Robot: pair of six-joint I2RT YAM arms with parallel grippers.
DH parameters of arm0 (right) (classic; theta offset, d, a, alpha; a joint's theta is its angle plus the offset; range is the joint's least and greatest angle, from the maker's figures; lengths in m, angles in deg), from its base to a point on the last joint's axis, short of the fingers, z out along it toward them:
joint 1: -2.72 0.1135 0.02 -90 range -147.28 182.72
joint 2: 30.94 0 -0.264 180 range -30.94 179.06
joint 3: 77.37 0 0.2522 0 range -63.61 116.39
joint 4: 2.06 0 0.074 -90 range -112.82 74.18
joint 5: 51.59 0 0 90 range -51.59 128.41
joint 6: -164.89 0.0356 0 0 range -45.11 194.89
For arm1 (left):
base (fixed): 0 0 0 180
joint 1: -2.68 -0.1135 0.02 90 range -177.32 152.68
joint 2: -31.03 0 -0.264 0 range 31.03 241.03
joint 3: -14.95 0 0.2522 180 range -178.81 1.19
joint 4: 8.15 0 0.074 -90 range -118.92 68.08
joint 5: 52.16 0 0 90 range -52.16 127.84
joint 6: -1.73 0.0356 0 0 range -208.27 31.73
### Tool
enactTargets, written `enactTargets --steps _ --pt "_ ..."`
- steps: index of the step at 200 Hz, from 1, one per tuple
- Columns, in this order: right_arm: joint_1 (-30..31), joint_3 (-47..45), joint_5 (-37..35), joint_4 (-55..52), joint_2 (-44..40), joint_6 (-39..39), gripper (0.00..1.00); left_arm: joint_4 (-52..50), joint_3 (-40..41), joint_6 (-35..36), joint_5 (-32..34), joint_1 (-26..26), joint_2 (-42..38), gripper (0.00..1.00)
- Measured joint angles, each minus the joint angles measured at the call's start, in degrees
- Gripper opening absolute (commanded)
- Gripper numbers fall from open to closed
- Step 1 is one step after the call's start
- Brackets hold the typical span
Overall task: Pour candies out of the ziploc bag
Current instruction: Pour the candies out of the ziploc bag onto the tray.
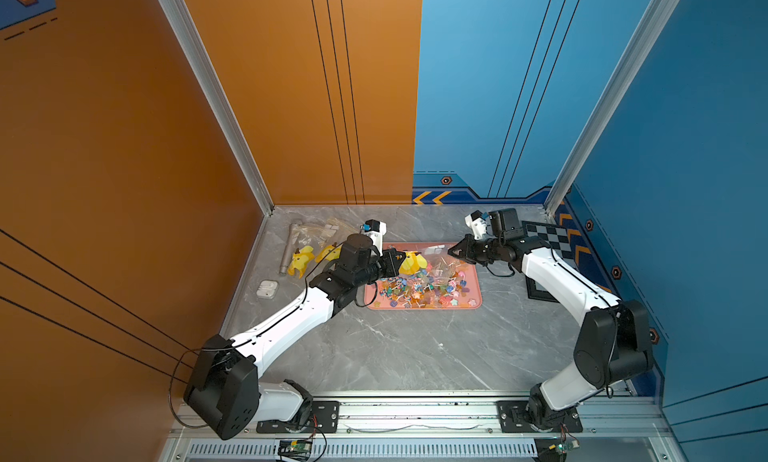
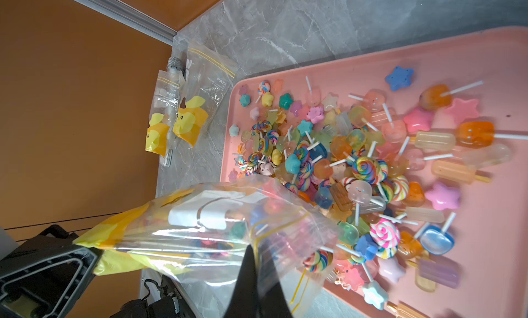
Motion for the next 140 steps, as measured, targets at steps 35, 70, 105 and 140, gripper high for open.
enactTargets --steps 35,70,105,140 --pt "-0.44 0.0 0.04 0.13 -0.2 -0.39 0.0 0.13 -0.13 0.15 0.13 0.11 0.83 0.0" --pt "-0.76 0.0 0.68 0.15 -0.2 -0.83 0.0 -0.22 -0.81 0.39 0.5 0.04 1.05 0.0" --pt "-0.87 -0.55 0.9 0.59 -0.17 -0.81 0.0 -0.04 -0.96 0.37 0.52 0.07 1.49 0.0" --pt "-1.18 -0.61 0.9 0.66 -0.2 -0.79 0.0 -0.7 -2.32 0.37 0.57 0.22 1.9 0.0"
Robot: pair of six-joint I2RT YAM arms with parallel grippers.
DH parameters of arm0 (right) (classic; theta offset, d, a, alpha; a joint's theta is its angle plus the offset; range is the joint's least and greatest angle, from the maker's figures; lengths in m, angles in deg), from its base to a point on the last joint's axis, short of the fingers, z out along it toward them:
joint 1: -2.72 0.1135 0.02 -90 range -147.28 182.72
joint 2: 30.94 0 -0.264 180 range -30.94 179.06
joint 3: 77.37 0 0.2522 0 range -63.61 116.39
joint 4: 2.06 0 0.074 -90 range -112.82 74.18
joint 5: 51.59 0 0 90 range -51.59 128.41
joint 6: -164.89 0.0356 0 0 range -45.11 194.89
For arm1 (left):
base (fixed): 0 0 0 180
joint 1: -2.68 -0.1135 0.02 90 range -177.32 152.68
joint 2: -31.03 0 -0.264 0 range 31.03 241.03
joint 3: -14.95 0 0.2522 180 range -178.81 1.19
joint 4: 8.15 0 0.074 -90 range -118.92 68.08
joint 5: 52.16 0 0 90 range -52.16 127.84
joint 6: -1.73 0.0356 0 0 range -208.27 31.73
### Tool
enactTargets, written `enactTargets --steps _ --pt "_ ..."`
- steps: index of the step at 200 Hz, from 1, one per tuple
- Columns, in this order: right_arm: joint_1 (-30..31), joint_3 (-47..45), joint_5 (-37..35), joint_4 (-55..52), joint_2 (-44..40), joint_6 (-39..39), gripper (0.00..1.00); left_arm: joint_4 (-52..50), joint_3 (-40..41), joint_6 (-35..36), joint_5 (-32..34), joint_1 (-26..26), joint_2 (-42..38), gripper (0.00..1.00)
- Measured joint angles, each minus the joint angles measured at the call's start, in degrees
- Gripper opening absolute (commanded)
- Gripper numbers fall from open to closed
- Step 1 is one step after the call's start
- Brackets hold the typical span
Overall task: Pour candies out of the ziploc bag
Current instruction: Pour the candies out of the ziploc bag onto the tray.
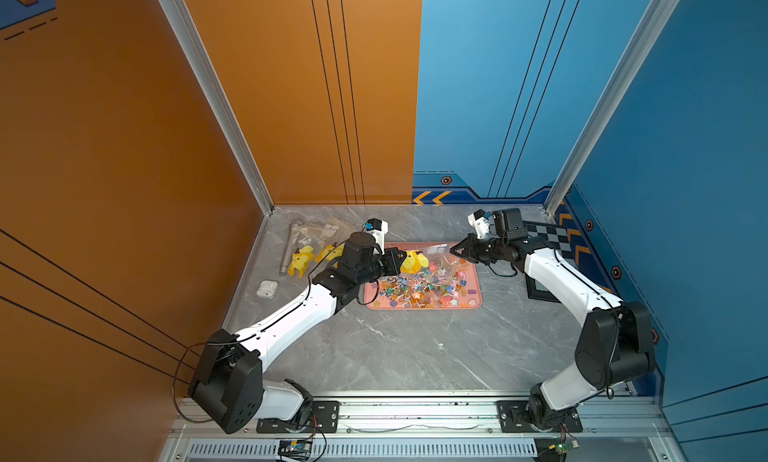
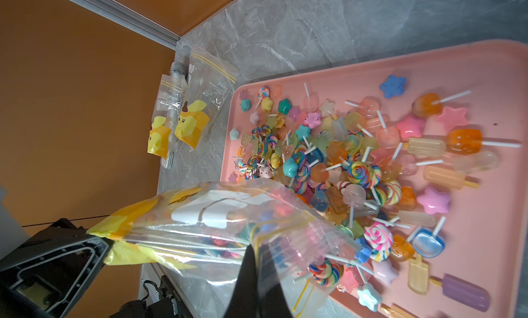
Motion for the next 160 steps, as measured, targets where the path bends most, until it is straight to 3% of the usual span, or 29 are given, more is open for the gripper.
enactTargets --steps 160 --pt "-0.76 1.51 0.83 2.62 1.9 0.24 0.0 -1.73 -4.44 1.27 1.66 0.63 1.81 0.0"
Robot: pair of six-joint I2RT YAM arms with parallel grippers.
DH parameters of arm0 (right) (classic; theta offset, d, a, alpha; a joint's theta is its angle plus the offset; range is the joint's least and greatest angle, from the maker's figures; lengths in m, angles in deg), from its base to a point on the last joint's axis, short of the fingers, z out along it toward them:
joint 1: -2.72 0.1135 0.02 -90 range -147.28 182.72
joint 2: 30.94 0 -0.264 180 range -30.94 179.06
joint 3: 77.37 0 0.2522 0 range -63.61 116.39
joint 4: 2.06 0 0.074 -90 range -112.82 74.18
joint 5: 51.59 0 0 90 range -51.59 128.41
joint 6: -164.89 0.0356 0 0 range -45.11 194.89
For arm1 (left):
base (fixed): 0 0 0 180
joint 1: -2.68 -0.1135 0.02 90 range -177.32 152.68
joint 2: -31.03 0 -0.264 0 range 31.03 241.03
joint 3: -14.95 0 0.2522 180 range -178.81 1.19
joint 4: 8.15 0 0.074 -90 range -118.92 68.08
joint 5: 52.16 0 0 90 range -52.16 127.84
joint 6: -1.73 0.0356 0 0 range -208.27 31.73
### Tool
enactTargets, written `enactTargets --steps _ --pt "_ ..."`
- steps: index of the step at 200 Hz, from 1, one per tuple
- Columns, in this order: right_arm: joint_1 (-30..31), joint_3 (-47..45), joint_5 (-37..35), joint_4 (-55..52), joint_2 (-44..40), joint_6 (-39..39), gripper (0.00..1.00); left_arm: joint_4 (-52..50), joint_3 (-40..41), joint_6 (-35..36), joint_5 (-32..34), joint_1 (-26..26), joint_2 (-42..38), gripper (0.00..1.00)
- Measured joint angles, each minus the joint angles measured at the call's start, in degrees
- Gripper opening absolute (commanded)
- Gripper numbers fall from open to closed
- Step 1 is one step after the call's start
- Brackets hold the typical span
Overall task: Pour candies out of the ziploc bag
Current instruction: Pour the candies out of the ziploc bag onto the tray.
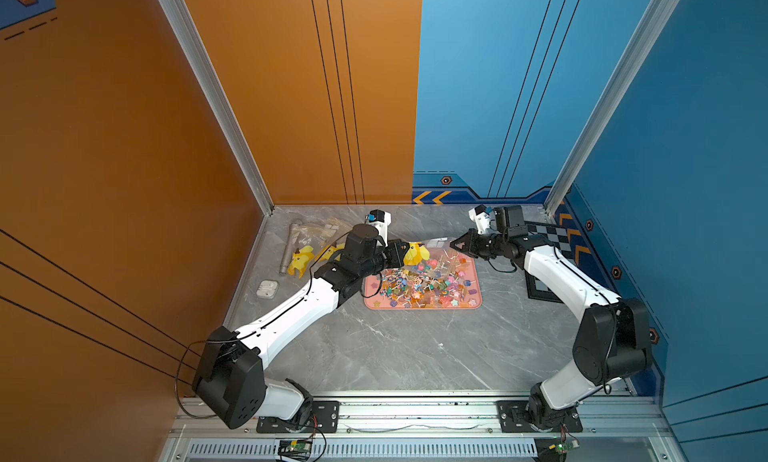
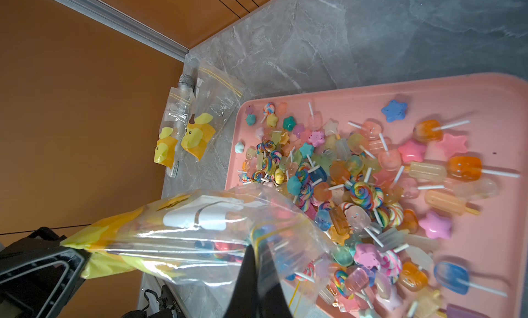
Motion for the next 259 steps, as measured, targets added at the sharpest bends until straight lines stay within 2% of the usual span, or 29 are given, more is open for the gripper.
enactTargets --steps 122,259 --pt "-1.38 3.17 0.92 -0.02 1.86 0.04 0.0 -0.42 -2.45 0.85 0.0 -0.11 1.77 0.0" --pt "-1.79 8.9 2.38 -0.2 8.33 2.64 0.0 -1.75 -6.54 1.51 0.02 -0.98 5.27 0.0"
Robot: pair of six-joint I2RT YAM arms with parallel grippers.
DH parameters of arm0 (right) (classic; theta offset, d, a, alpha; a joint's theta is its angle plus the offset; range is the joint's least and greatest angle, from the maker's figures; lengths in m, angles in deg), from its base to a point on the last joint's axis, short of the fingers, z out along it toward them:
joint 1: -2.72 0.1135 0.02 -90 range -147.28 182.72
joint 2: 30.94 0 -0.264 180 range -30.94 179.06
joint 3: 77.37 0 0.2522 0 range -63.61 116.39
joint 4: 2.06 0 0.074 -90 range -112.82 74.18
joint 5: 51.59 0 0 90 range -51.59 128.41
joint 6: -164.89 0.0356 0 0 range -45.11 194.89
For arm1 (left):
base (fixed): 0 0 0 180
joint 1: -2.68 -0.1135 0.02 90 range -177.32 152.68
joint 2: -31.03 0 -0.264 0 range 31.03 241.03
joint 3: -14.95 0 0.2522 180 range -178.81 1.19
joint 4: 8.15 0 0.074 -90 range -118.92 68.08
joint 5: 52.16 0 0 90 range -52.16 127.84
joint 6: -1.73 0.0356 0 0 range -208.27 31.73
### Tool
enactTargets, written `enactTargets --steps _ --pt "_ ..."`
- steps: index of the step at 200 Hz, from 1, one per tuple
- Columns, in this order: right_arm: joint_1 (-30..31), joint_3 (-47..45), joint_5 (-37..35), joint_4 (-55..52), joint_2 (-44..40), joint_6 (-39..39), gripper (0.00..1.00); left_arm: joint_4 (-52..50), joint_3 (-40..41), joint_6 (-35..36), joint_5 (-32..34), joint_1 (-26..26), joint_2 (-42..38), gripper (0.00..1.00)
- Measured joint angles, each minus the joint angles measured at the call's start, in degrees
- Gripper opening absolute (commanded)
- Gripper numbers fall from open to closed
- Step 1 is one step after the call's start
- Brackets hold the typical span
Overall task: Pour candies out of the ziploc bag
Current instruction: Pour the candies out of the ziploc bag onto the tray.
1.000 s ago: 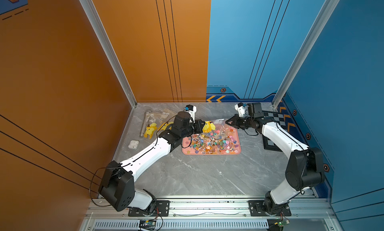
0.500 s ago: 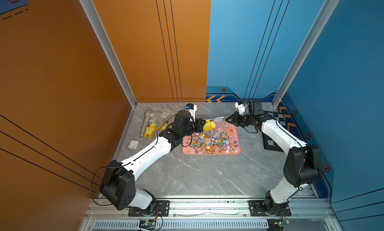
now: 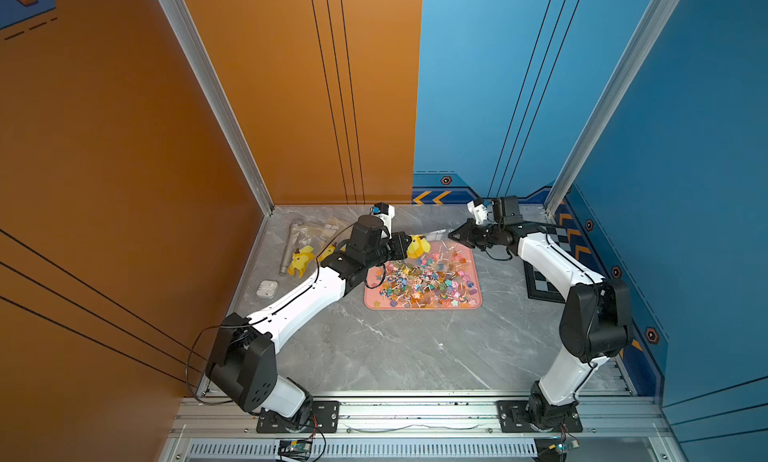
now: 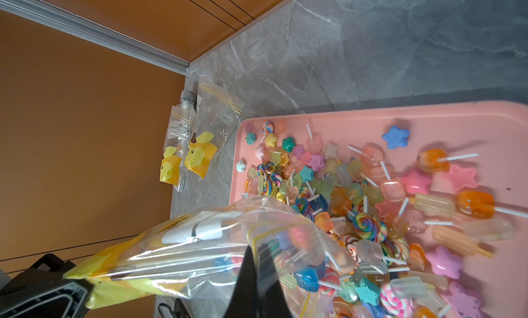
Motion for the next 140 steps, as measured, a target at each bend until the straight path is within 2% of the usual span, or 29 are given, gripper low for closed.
enactTargets --steps 140 --pt "-0.35 3.48 1.81 0.0 2.78 1.05 0.0 -0.17 -0.09 0.46 0.09 -0.63 0.09 0.0"
